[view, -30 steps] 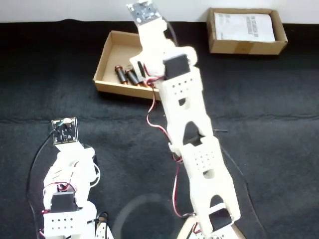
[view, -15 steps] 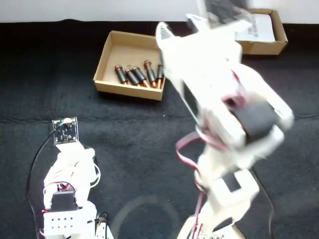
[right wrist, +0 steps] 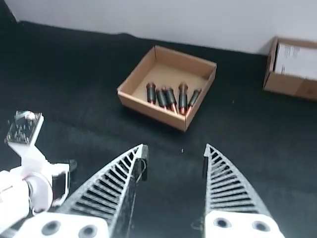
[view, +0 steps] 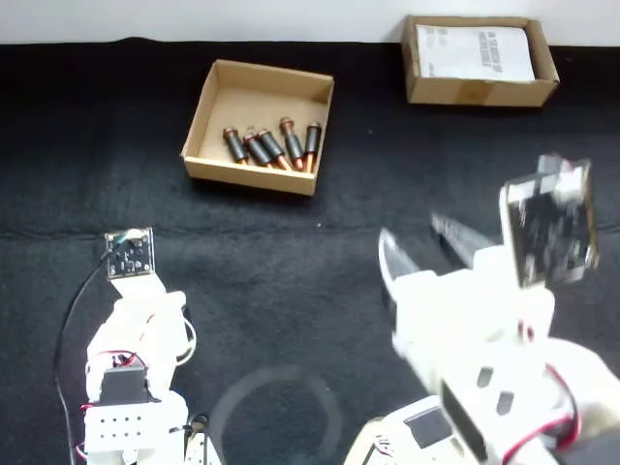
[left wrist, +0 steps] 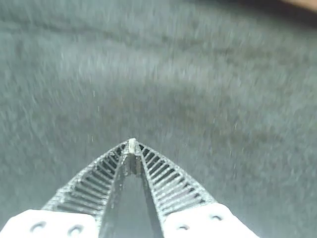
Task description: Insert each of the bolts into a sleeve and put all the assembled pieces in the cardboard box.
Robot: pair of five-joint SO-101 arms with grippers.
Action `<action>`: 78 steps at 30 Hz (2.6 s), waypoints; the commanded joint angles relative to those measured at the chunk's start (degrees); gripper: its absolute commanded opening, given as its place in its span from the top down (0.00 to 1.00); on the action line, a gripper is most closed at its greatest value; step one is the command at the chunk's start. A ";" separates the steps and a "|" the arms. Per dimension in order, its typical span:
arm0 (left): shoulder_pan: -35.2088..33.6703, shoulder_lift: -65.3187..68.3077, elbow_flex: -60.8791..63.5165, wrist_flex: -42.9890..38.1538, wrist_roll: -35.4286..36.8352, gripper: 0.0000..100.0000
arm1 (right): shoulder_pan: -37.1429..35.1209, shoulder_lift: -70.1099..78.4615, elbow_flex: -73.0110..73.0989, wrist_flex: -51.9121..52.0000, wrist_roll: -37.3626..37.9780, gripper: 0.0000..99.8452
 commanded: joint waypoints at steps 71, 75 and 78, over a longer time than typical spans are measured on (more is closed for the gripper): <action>-0.57 0.04 -0.66 19.25 -13.01 0.99 | 17.36 -46.64 111.08 -30.02 0.18 0.99; -0.57 0.04 -0.66 19.25 -13.01 0.99 | 17.36 -46.64 111.08 -30.02 0.18 0.99; -0.57 0.04 -0.66 19.25 -13.01 0.99 | 17.36 -46.64 111.08 -30.02 0.18 0.99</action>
